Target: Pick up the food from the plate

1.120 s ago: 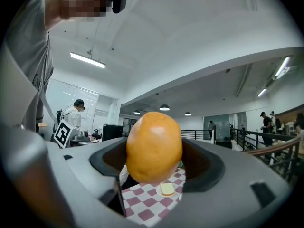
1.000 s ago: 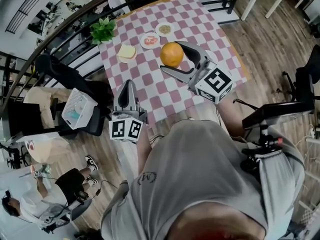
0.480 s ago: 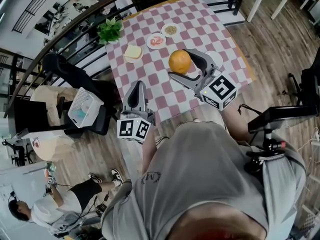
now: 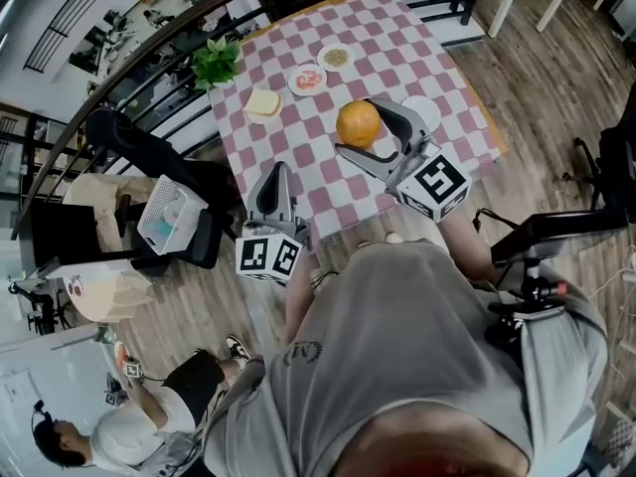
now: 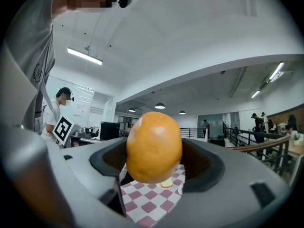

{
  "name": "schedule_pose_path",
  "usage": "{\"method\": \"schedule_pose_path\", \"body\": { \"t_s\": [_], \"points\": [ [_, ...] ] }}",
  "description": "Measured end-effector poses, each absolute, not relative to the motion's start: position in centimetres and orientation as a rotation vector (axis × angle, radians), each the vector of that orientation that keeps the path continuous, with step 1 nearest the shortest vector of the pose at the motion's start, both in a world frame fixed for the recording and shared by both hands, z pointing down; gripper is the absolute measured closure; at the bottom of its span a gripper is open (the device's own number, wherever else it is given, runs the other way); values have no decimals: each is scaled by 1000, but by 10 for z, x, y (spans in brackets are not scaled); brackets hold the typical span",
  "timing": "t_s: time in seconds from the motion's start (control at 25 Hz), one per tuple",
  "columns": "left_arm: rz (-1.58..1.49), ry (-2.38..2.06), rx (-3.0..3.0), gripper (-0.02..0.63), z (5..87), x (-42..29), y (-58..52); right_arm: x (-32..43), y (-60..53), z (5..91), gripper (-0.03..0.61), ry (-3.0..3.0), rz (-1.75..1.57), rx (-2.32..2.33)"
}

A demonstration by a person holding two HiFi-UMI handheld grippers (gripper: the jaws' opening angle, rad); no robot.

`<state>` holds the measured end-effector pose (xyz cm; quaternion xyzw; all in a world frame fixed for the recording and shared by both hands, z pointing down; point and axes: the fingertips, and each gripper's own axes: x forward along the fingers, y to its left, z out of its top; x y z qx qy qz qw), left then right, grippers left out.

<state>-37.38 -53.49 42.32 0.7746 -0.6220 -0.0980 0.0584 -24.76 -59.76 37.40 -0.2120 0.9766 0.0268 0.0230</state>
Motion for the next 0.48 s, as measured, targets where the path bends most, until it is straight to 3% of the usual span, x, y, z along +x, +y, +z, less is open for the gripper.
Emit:
{"method": "schedule_pose_path", "body": {
  "t_s": [0.48],
  "points": [
    [-327, -1881, 2353, 609, 426, -364, -523, -245, -586, 367, 236, 3029, 100, -633]
  ]
}}
